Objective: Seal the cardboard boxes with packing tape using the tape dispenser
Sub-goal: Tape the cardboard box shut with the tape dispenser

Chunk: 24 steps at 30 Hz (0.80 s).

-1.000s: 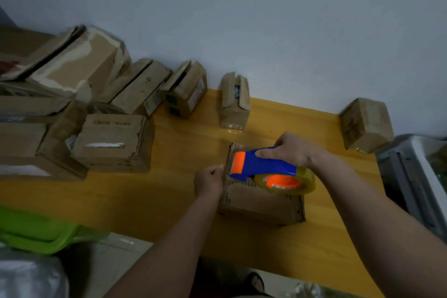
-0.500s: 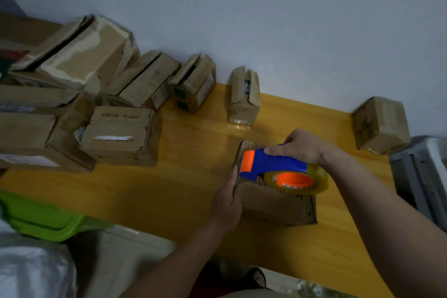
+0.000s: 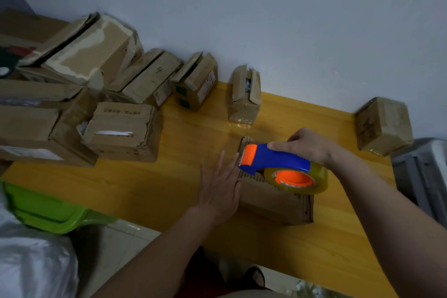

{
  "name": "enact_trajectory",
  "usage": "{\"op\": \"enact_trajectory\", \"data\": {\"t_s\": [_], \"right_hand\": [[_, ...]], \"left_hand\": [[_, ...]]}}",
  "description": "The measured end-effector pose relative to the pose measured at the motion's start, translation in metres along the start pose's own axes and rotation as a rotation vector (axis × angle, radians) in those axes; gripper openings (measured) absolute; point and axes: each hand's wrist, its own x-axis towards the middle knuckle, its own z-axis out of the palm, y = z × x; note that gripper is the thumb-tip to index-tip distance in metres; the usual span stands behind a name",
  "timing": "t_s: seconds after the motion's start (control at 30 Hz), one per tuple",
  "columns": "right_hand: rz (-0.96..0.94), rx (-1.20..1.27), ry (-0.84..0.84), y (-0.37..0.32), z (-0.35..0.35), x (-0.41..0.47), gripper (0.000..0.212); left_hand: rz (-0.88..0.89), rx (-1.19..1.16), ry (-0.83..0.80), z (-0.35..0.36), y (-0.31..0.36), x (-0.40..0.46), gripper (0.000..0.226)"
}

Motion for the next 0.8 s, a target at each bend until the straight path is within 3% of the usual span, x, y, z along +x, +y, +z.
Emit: {"op": "enact_trajectory", "data": {"t_s": [0.23,0.47,0.63,0.73,0.8], "right_hand": [[-0.019,-0.045,-0.023,0.002,-0.004,-0.009,0.051],[0.007,-0.114,0.017,0.035,-0.046,-0.039,0.049],[0.014,-0.064,-0.007,0.049,-0.036,-0.033,0.045],[0.015,-0.032,0.009,0.056,-0.034,-0.03,0.049],[0.03,-0.035,0.02,0.059,-0.035,-0.03,0.05]], "left_hand": [[-0.091,0.152,-0.03,-0.012,0.011,0.002,0.056],[-0.199,0.095,-0.079,-0.014,0.02,0.003,0.054],[-0.232,0.024,-0.037,-0.018,0.03,0.0,0.054],[-0.087,0.064,0.042,-0.022,0.039,0.008,0.063],[0.109,0.075,-0.02,-0.025,0.043,0.019,0.086]]}}
